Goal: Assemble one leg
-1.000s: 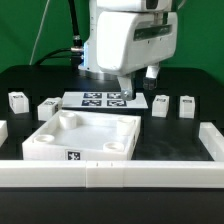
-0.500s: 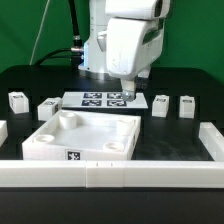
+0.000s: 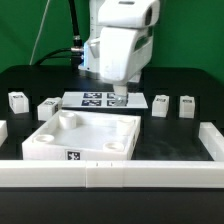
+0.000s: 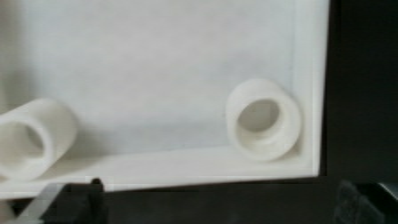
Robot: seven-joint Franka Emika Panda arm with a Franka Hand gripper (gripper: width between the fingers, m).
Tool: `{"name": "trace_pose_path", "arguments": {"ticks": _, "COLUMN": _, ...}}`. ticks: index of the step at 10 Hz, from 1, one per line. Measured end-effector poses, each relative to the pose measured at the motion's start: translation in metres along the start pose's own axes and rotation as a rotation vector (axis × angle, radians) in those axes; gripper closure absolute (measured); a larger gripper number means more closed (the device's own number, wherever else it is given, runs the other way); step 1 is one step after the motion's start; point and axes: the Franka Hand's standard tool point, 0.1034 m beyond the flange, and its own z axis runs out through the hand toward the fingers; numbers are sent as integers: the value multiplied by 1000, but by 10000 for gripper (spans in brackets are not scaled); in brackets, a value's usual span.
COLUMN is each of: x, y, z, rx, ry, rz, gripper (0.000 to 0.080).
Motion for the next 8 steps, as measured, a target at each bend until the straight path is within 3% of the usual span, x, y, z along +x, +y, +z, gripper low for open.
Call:
{"name": "trace_pose_path", "arguments": {"ticks": 2, "x": -22, "y": -11, "z": 22, "rx": 16, "ry": 3, "rz": -17, "gripper": 150}}
{"name": "trace_pose_path", "arguments": {"ticks": 3, "x": -29, "y": -16, "z": 34, "rx": 39, "ry": -2, "rz": -6, "gripper": 150}}
{"name": "trace_pose_path", "arguments": {"ticks": 5, "x": -34, "y": -21, "z": 50, "rx": 56, "ry": -1, "rz": 3, "gripper": 150}}
{"name": "trace_pose_path", "arguments": {"ticks": 8, "x": -36, "y": -21, "z": 52, "rx": 57, "ry": 0, "rz": 9, "gripper": 150}}
